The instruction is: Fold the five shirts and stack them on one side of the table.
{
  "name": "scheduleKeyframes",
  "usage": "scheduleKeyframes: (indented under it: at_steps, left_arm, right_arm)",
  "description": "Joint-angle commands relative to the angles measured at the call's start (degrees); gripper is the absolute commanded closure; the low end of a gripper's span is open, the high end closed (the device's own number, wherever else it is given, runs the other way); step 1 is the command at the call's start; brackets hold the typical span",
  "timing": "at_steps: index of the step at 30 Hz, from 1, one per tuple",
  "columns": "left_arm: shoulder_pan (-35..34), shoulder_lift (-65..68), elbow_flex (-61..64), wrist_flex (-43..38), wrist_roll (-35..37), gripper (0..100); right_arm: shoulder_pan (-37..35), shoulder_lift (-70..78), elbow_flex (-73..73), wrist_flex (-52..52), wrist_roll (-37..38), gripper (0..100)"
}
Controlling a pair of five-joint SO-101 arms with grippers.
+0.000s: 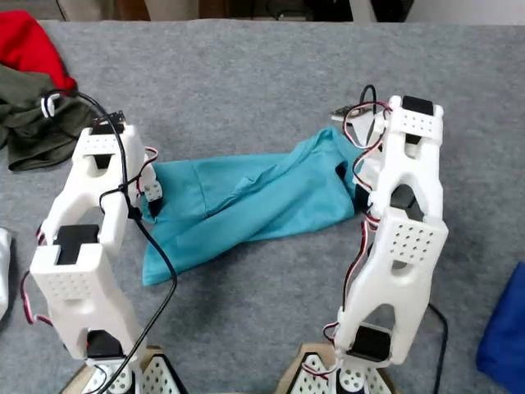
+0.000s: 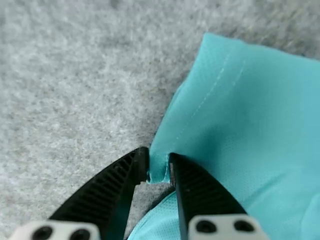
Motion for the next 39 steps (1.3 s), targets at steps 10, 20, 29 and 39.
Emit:
scheduleKeyframes:
  at_steps: [10,20,29,39]
  left_arm:
    - [0.0,7.4,-8.5,4.2,-0.5,98]
    - [0.0,7.3,-8.0,4.1,-0.4,98]
    - [0.1,7.1,-7.0,4.0,-0.5,98]
    - [0.1,7.1,-7.0,3.3,-0.5,98]
  right_arm:
    - [2.1,5.0,-1.3,2.5,0.5,74.5]
    - [2.1,5.0,-1.3,2.5,0.5,74.5]
    - [2.1,5.0,-1.3,2.5,0.5,74.5]
    - [2.1,5.0,-1.3,2.5,0.5,74.5]
